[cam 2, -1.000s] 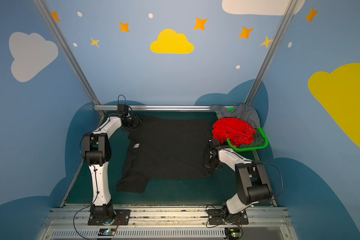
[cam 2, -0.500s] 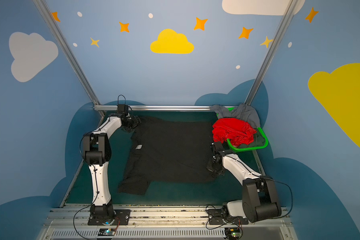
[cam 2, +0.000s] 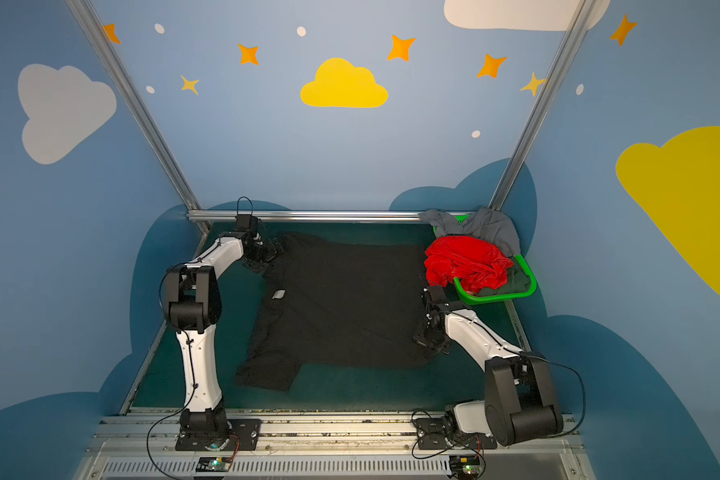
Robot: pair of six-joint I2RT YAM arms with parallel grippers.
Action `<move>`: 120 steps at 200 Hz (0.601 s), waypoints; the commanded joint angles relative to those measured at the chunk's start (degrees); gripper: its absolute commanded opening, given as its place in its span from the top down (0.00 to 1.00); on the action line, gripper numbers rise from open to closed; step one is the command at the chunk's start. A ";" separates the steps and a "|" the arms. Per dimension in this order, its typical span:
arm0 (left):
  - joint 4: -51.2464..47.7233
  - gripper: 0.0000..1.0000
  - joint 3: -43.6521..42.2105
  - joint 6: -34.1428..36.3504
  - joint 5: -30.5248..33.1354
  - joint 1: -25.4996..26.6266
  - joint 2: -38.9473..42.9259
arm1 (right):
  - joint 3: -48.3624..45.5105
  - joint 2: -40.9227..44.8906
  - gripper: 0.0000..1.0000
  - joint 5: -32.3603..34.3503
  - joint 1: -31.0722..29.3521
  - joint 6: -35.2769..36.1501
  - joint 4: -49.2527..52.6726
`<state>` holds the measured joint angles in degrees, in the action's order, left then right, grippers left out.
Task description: Fold and stack the t-shirts
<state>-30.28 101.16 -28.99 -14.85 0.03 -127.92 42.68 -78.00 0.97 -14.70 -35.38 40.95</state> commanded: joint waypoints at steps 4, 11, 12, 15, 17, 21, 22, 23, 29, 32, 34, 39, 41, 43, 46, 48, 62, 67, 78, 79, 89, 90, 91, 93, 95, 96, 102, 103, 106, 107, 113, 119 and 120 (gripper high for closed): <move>2.07 0.00 -5.34 1.18 2.12 0.23 6.60 | -0.23 1.45 0.92 -0.01 0.20 -0.66 1.02; 2.77 0.00 -6.93 1.18 2.29 0.25 7.86 | -0.37 1.57 0.91 -0.07 0.26 -0.66 0.89; 2.81 0.00 -7.11 1.15 2.33 0.28 8.04 | -0.43 1.60 0.91 -0.04 0.27 -0.66 0.89; 2.98 0.00 -7.63 1.15 2.34 0.38 8.54 | -0.47 1.54 0.91 -0.04 0.21 -0.71 0.90; 3.02 0.00 -7.97 1.16 3.24 0.36 8.78 | -0.48 1.58 0.91 -0.02 0.24 -0.74 0.87; 3.21 0.00 -8.59 1.24 4.23 0.41 9.30 | -0.49 1.56 0.90 -0.09 0.22 -0.75 0.75; 3.21 0.00 -8.78 1.23 4.31 0.41 9.41 | -0.49 1.55 0.90 -0.09 0.21 -0.75 0.73; 3.25 0.00 -8.92 1.22 4.40 0.41 9.65 | -0.53 1.54 0.89 -0.09 0.20 -0.75 0.77; 3.44 0.00 -9.60 1.22 4.99 0.50 10.50 | -0.65 1.70 0.86 -0.19 0.22 -0.70 0.73; 3.49 0.00 -9.96 1.22 5.16 0.59 10.90 | -0.63 1.66 0.84 -0.18 0.23 -0.73 0.71; 3.50 0.00 -10.18 1.33 5.35 0.65 11.21 | -0.68 1.65 0.81 -0.18 0.21 -0.74 0.73; 3.67 0.00 -10.63 1.43 5.64 0.72 11.68 | -0.72 1.72 0.74 -0.16 0.25 -0.75 0.78; 3.72 0.00 -10.81 1.40 5.74 0.68 11.85 | -0.70 1.71 0.71 -0.11 0.28 -0.75 0.79; 3.69 0.00 -10.92 1.46 5.83 0.74 12.09 | -0.67 1.75 0.69 -0.10 0.26 -0.70 0.86; 3.63 0.00 -11.10 1.50 5.96 0.76 12.38 | -0.67 1.83 0.66 -0.03 0.20 -0.74 0.88; 3.63 0.00 -11.19 1.49 6.15 0.80 12.59 | -0.73 1.87 0.65 0.05 0.20 -0.77 1.00; 3.61 0.00 -12.03 1.55 7.00 0.98 13.83 | -0.70 2.36 0.55 0.67 0.22 -0.83 1.51; 3.86 0.00 -12.57 1.53 7.23 1.11 14.28 | -0.60 2.65 0.52 0.98 0.27 -0.79 1.82; 4.50 0.00 -13.67 1.30 7.46 1.20 15.25 | -0.65 3.30 0.47 1.65 0.31 -0.99 2.48; 4.52 0.00 -13.78 1.30 7.47 1.20 15.33 | -0.66 3.38 0.47 1.70 0.34 -1.00 2.52; 4.85 0.00 -14.53 1.25 7.55 1.45 16.12 | -0.58 4.38 0.45 2.35 0.39 -1.25 3.09; 4.87 0.00 -14.61 1.24 7.56 1.46 16.21 | -0.58 4.49 0.45 2.49 0.38 -1.31 3.18; 4.88 0.00 -14.64 1.23 7.56 1.42 16.30 | -0.62 4.59 0.45 2.60 0.38 -1.29 3.22; 4.92 0.00 -14.82 1.27 7.60 1.52 16.43 | -0.61 4.82 0.44 2.76 0.37 -1.39 3.36; 4.96 0.00 -14.91 1.30 7.63 1.61 16.59 | -0.58 4.99 0.44 2.97 0.42 -1.44 3.48; 4.96 0.00 -14.97 1.26 7.64 1.62 16.66 | -0.62 5.15 0.43 3.06 0.39 -1.49 3.50; 5.26 0.00 -15.50 1.38 7.64 1.72 17.05 | -0.67 5.88 0.41 3.45 0.46 -1.60 3.77; 5.29 0.00 -15.57 1.39 7.64 1.72 17.07 | -0.71 6.08 0.40 3.52 0.46 -1.66 3.82; 5.50 0.00 -15.72 1.39 7.64 1.76 17.26 | -0.71 6.43 0.39 3.63 0.58 -1.71 3.93; 5.50 0.00 -15.81 1.35 7.69 1.79 17.31 | -0.73 6.53 0.38 3.70 0.61 -1.71 3.99; 5.71 0.00 -16.09 1.39 7.64 1.87 17.49 | -0.69 7.26 0.34 3.79 0.72 -1.80 4.16; 5.86 0.00 -16.09 1.43 7.56 1.90 17.49 | -0.68 7.95 0.31 3.85 0.75 -1.80 4.26; 5.90 0.00 -16.09 1.41 7.56 1.94 17.51 | -0.63 8.08 0.30 3.86 0.78 -1.80 4.24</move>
<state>-25.36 86.00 -28.25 -8.34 1.58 -111.94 42.41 -73.03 2.72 -14.39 -36.34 42.54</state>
